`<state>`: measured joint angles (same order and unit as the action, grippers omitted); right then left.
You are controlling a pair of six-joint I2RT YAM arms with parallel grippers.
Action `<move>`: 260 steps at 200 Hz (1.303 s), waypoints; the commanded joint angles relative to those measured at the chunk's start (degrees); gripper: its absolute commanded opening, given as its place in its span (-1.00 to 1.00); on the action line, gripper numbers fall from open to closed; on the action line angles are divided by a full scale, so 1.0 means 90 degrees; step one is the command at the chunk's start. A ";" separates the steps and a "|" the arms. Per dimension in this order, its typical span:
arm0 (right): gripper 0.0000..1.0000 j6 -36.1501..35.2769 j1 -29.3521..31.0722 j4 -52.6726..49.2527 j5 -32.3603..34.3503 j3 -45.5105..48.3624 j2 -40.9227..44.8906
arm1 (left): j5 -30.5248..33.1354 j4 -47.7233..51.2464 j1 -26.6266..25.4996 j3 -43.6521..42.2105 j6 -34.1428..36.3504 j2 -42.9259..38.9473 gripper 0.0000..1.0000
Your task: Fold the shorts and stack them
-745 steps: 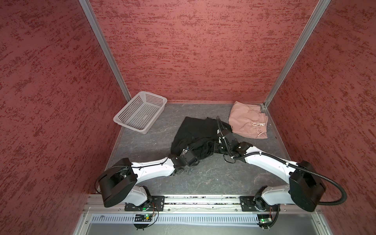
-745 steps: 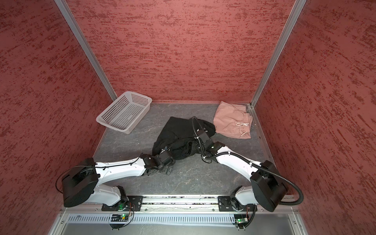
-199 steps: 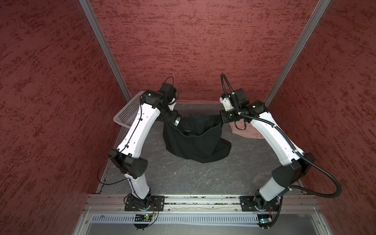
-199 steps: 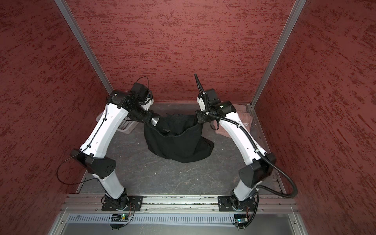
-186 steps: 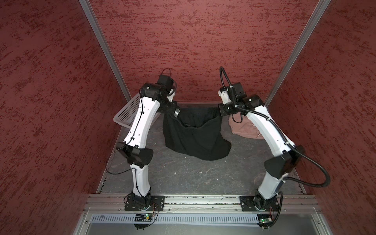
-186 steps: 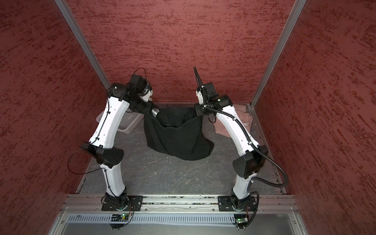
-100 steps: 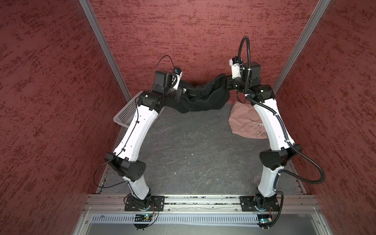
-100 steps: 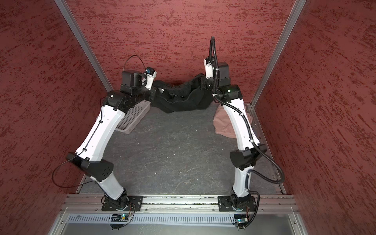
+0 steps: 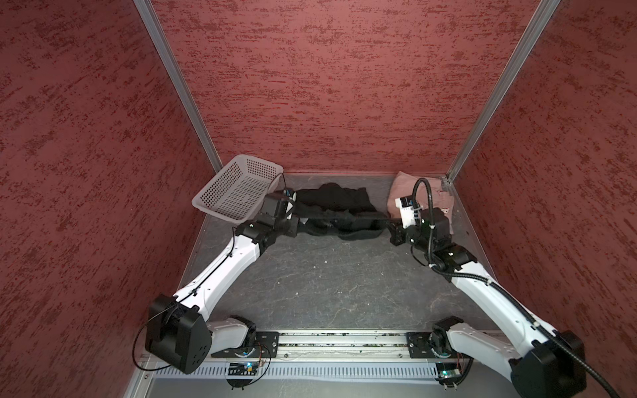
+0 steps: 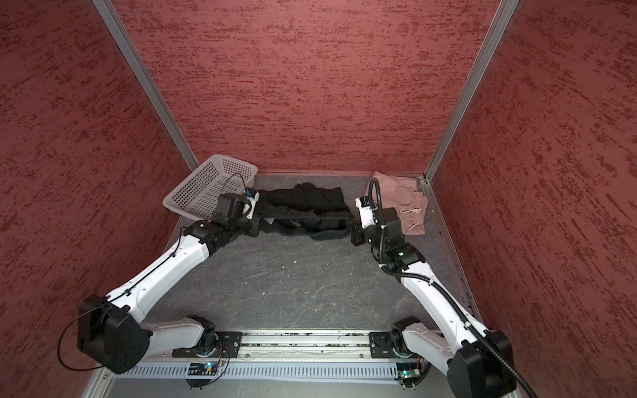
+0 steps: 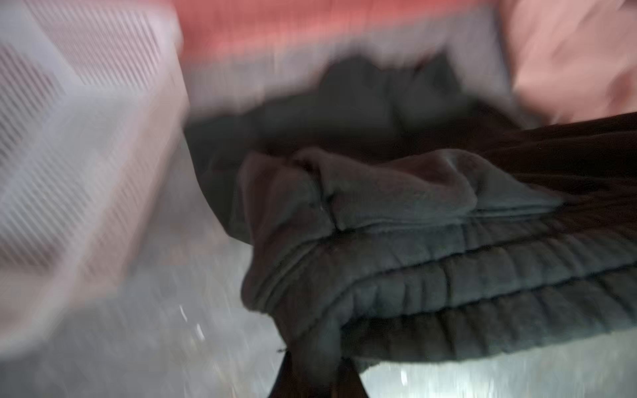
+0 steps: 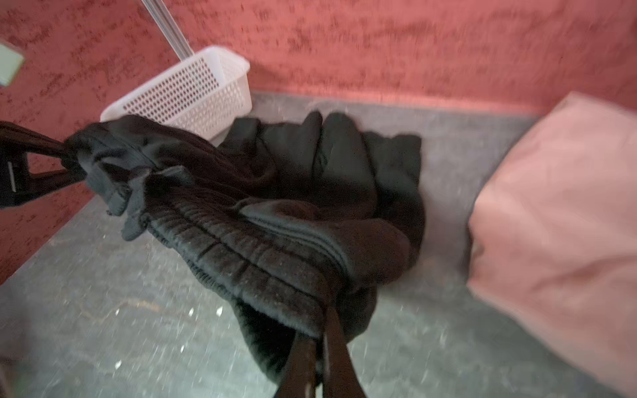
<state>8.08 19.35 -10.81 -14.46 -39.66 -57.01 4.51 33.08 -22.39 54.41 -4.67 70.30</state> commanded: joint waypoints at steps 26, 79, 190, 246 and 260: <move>0.02 0.1628 -0.0100 -0.0528 -0.0144 0.0428 0.2060 | 0.0545 0.1795 0.0154 -0.0865 -0.2285 -0.1893 0.69; 0.26 0.1724 -0.0100 -0.1641 0.0195 -0.0080 0.1789 | 0.0028 0.2202 -0.0012 -0.0194 -0.2720 -0.2189 0.99; 0.40 0.2387 0.3575 -0.2759 0.2258 -0.0593 -0.1241 | 0.0542 0.2036 -0.0929 -0.0913 -0.3186 -0.1093 0.99; 0.29 0.2732 0.3904 -0.2785 0.3689 -0.0934 -0.2546 | 0.1189 0.2101 -0.1673 -0.1613 -0.4145 -0.0938 0.85; 0.22 0.2894 0.3895 -0.2854 0.4041 -0.0854 -0.2336 | 0.1355 0.2055 -0.1807 -0.1662 -0.4220 -0.0912 0.84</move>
<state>30.37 54.08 -34.30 11.03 -45.12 -80.77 11.40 51.09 -36.93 39.42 -39.09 61.91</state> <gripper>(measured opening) 0.629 0.924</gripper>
